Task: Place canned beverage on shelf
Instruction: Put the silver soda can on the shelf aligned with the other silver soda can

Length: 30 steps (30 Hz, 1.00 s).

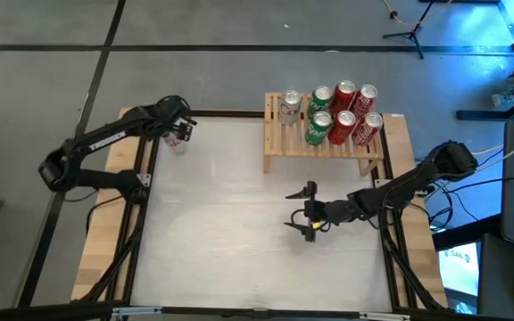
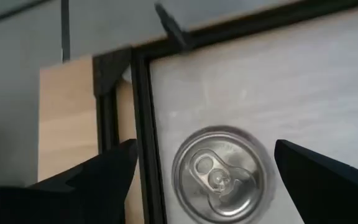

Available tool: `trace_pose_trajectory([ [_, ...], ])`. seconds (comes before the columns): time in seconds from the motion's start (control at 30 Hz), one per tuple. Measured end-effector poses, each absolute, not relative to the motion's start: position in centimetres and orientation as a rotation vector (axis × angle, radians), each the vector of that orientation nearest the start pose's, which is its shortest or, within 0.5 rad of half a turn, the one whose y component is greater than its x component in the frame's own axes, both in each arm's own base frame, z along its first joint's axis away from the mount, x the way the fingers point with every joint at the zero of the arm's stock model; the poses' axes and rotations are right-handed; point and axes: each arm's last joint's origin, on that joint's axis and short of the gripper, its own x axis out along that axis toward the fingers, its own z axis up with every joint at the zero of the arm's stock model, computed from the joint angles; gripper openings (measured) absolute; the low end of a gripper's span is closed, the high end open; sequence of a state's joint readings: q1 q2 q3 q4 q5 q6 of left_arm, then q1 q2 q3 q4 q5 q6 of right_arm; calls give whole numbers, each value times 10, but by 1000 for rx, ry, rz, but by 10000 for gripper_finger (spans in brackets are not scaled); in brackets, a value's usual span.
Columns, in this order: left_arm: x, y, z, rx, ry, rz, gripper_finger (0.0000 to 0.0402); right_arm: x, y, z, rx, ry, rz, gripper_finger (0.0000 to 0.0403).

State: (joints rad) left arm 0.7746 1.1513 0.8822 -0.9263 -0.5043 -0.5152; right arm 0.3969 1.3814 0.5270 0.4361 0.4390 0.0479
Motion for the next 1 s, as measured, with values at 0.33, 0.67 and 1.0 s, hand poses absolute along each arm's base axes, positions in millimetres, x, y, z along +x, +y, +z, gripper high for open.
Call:
trace_pose_trajectory([
  [0.33,141,159,231,-662,1061,1338,368,248,91,178,-124,379,-52,381],
  [0.67,141,158,224,-646,1126,1280,319,248,91,178,-123,381,-46,381],
  [1.0,148,152,225,-583,1149,1213,269,248,91,178,-123,382,-46,381],
])
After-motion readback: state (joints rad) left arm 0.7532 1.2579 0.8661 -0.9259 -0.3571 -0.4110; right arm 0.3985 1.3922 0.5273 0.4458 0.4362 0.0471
